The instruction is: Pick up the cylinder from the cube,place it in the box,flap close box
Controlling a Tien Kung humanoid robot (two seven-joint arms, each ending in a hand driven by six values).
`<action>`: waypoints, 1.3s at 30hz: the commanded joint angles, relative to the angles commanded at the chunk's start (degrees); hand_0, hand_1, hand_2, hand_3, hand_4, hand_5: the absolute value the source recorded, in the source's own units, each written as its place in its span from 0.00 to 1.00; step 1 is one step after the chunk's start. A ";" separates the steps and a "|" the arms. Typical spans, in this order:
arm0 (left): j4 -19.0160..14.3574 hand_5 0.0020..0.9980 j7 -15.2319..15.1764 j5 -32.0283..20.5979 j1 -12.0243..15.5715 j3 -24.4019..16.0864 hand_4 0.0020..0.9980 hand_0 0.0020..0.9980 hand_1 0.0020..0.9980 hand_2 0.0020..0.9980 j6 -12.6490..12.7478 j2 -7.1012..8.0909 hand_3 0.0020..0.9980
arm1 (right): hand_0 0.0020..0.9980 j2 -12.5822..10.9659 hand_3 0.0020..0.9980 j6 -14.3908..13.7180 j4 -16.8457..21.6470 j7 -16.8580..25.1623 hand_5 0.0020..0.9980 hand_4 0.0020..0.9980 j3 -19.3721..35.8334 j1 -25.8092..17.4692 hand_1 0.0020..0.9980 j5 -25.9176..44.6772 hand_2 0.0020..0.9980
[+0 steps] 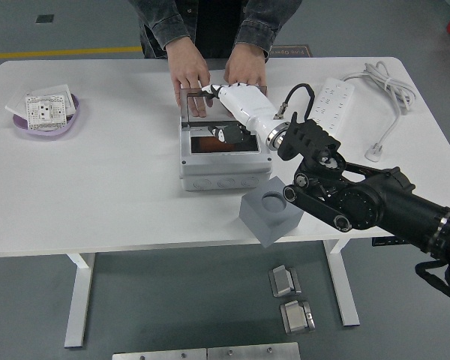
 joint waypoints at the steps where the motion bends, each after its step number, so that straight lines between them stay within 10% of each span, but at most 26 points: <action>1: -0.03 0.28 0.00 0.00 -0.04 0.00 0.74 0.71 0.71 0.56 -0.01 0.02 0.78 | 0.84 -0.04 0.84 0.15 0.06 -0.12 0.04 0.72 0.52 0.40 0.77 0.05 0.77; 24: 0.09 0.28 0.11 -1.16 -1.31 2.30 0.74 0.71 0.71 0.56 -0.11 1.00 0.78 | 0.78 5.19 0.84 1.71 -18.55 3.46 0.13 0.77 -15.10 10.69 0.74 20.17 0.77; 39: 0.17 0.28 0.05 -1.04 -1.18 2.05 0.74 0.71 0.71 0.56 -0.11 0.90 0.78 | 0.79 3.22 0.84 1.49 -15.86 3.83 0.16 0.79 -16.15 7.41 0.74 18.35 0.77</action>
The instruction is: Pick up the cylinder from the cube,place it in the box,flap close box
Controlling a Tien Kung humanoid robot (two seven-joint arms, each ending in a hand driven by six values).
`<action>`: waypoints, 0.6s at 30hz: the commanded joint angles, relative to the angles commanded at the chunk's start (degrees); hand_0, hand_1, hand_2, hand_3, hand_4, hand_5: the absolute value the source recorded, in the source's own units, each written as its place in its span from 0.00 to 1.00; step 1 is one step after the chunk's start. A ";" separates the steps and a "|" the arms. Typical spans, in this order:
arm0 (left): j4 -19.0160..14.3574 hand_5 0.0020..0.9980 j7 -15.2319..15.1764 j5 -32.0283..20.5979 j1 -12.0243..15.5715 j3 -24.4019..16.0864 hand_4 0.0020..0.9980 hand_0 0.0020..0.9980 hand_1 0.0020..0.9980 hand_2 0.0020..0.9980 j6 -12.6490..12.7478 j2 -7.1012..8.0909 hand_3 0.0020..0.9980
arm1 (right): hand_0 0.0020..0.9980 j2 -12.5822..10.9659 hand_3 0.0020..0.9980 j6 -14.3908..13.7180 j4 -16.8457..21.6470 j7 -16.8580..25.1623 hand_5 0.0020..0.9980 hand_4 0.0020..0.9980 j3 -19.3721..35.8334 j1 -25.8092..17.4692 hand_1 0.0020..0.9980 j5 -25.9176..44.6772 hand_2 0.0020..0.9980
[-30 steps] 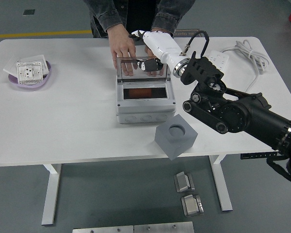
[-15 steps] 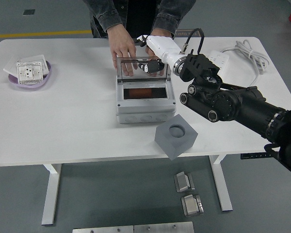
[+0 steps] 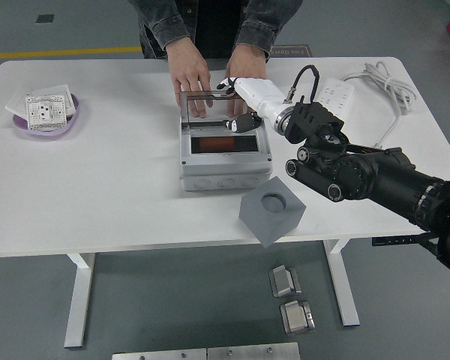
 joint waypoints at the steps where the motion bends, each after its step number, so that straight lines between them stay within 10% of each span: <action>1: -0.02 0.28 -0.01 0.09 -0.02 -0.11 0.74 0.71 0.71 0.56 0.01 0.02 0.78 | 0.79 -0.18 0.84 0.00 0.40 -0.07 0.17 0.79 0.22 -0.18 0.74 -0.59 0.77; 18: 0.07 0.28 -0.03 0.52 0.60 -1.24 0.74 0.71 0.71 0.56 0.01 -0.05 0.78 | 0.78 -5.16 0.84 0.11 9.88 -1.56 0.20 0.80 4.93 -4.51 0.73 -9.87 0.77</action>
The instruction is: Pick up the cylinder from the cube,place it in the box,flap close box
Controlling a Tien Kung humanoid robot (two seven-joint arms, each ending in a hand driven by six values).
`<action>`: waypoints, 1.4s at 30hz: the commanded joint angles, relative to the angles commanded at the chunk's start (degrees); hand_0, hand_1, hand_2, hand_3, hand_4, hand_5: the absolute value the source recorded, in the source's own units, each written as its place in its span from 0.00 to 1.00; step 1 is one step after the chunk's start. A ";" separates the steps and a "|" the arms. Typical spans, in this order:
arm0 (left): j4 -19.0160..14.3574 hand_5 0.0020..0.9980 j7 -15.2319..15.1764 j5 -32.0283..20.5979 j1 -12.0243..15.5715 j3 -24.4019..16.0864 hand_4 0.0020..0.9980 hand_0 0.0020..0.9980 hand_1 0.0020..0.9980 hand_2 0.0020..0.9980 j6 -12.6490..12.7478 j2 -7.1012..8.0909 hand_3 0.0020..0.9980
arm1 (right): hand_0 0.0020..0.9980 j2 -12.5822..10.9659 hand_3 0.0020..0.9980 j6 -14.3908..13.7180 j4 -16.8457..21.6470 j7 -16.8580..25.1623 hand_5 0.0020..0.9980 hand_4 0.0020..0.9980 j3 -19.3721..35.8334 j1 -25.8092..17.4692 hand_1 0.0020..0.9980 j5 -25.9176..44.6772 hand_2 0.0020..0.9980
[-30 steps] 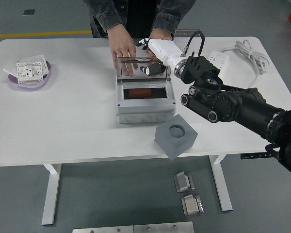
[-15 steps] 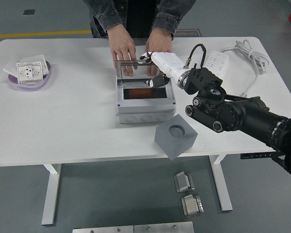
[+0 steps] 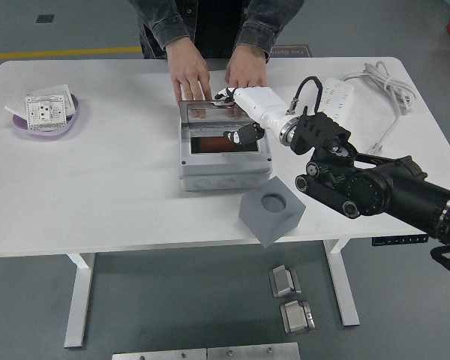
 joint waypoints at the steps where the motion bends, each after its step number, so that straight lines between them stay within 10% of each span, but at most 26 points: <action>1: 0.01 0.28 0.00 0.02 0.05 -0.07 0.74 0.71 0.71 0.56 0.00 0.00 0.78 | 0.78 -0.23 0.84 0.04 0.46 -0.13 0.20 0.80 0.17 -0.26 0.73 -0.40 0.77; 23: 0.11 0.28 0.00 -0.09 0.96 -0.74 0.74 0.71 0.71 0.56 -0.02 -0.15 0.78 | 0.75 -4.98 0.85 -0.22 13.30 -3.33 0.22 0.81 7.63 -9.44 0.72 -7.89 0.77; 42: 0.09 0.28 0.01 0.57 1.27 -1.34 0.74 0.71 0.70 0.56 0.00 -0.80 0.78 | 0.74 -6.46 0.85 -3.30 19.35 -3.40 0.24 0.80 24.82 -23.58 0.72 -13.82 0.77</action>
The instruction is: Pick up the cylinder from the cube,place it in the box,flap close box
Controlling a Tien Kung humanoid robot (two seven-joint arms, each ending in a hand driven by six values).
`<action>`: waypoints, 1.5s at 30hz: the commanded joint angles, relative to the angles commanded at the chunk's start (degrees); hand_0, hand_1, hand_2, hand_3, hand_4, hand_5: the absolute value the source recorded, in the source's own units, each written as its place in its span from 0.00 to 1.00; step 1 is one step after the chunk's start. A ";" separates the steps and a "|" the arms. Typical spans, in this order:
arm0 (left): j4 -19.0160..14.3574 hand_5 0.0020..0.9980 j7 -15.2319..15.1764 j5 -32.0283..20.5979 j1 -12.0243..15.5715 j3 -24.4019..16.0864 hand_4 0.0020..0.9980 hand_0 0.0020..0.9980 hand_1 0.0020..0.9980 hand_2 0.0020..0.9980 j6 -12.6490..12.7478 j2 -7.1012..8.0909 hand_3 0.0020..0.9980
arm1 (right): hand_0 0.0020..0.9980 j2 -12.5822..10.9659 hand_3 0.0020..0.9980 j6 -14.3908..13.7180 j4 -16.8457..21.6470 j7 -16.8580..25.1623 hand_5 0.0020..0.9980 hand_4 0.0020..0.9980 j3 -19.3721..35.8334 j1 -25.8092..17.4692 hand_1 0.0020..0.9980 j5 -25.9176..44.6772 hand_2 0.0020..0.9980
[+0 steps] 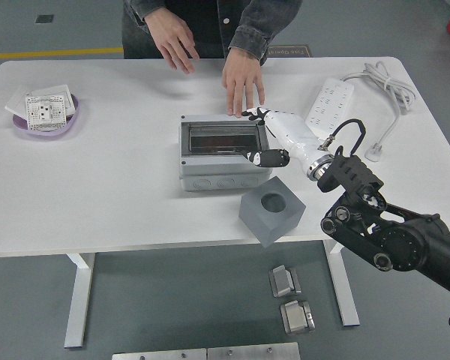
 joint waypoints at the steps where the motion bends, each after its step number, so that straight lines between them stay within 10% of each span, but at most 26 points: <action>1: 0.02 0.28 0.00 0.05 0.06 -0.04 0.74 0.71 0.70 0.56 0.01 -0.03 0.78 | 0.74 -0.13 0.85 -0.26 0.78 0.07 0.24 0.80 1.59 -1.34 0.72 -0.46 0.77; 11: 0.33 0.29 -0.03 0.90 1.50 -0.95 0.74 0.71 0.70 0.56 0.10 0.35 0.78 | 0.73 -4.26 0.84 -4.04 10.01 9.38 0.26 0.81 15.78 -16.16 0.72 11.21 0.76; 24: 0.30 0.29 -0.05 1.61 1.68 -1.05 0.74 0.71 0.70 0.56 0.14 0.60 0.78 | 0.73 -4.39 0.81 -0.41 11.54 26.78 0.27 0.81 20.04 -25.58 0.71 39.64 0.75; 37: 0.48 0.29 0.13 1.47 1.97 -0.14 0.74 0.71 0.70 0.56 0.03 1.11 0.78 | 0.74 -4.69 0.76 7.82 14.05 25.41 0.43 0.86 21.83 -26.70 0.71 62.71 0.73; 38: 0.47 0.29 0.13 1.49 1.92 -0.08 0.75 0.71 0.70 0.56 0.02 1.20 0.78 | 0.75 -4.75 0.77 8.10 14.12 25.11 0.59 0.90 21.93 -26.69 0.71 63.81 0.74; 43: 0.43 0.29 0.18 1.56 1.76 0.25 0.75 0.71 0.70 0.56 -0.02 1.58 0.78 | 0.75 -4.92 0.77 8.73 14.04 24.79 0.59 0.90 21.69 -26.34 0.71 65.97 0.74; 45: 0.45 0.29 0.19 1.57 1.72 0.37 0.75 0.71 0.70 0.56 -0.03 1.69 0.78 | 0.76 -4.93 0.77 8.89 13.92 24.85 0.76 0.93 21.35 -26.17 0.71 66.53 0.74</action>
